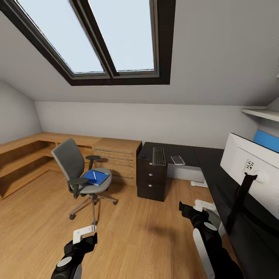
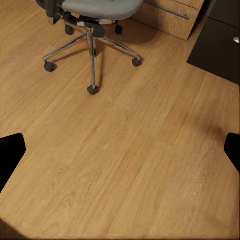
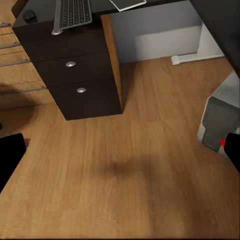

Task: In the bedroom, organize the workspace by keeping the computer under the desk, ensuring the monitor is on the desk, placing the keyboard on the desk next to the monitor, placing the mouse on the desk next to the keyboard, moving the folder from the swivel chair onto the desk next to the mouse, stacking the notebook on top of the folder with the pen on top of the notebook, and positioning the swivel chair next to the desk.

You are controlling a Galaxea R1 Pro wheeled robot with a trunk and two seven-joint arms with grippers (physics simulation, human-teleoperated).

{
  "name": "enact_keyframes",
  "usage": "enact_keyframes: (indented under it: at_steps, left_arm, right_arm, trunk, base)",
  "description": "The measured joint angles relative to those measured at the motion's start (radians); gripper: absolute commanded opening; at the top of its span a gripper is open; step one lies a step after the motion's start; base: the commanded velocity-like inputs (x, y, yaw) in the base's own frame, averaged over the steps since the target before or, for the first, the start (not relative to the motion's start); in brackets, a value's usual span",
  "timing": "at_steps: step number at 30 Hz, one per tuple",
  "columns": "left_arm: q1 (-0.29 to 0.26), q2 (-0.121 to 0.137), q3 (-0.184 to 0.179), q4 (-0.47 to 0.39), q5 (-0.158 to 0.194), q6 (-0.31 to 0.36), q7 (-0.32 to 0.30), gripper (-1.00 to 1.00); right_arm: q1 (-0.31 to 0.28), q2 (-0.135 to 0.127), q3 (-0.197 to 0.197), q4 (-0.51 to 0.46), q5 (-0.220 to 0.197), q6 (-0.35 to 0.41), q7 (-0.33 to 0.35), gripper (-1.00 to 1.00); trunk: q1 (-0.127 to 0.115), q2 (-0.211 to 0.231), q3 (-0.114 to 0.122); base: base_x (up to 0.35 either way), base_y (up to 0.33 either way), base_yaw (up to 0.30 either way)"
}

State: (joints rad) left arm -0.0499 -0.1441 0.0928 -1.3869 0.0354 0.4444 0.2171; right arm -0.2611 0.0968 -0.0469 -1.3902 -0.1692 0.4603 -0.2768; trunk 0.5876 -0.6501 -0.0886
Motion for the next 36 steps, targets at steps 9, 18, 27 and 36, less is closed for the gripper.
enact_keyframes:
  at_steps: [9, 18, 27, 36]
  left_arm:
    - [0.0, 0.003, -0.049, 0.017, -0.001, -0.001, 0.0, 1.0]
    - [0.0, 0.005, -0.087, 0.019, -0.002, 0.0, -0.001, 1.0]
    - [0.0, 0.005, -0.089, 0.019, -0.002, 0.0, -0.003, 1.0]
    - [0.0, 0.01, -0.089, 0.019, -0.002, 0.0, -0.003, 1.0]
  right_arm:
    - [0.001, -0.038, -0.005, -0.011, 0.006, -0.001, 0.0, 1.0]
    - [0.001, -0.039, -0.003, -0.002, 0.009, -0.001, 0.0, 1.0]
    - [0.001, -0.037, -0.001, 0.0, 0.008, -0.003, 0.001, 1.0]
    - [0.001, -0.038, -0.003, 0.001, 0.008, -0.009, 0.001, 1.0]
  trunk:
    - [0.0, 0.0, 0.0]
    - [0.0, 0.0, -0.001]
    - [0.0, 0.0, -0.001]
    - [0.0, 0.0, -0.001]
  base:
    - [-0.041, -0.317, -0.152]
    - [-0.001, -0.347, -0.202]
    - [0.022, -0.346, -0.014]
    - [0.167, -0.3, 0.0]
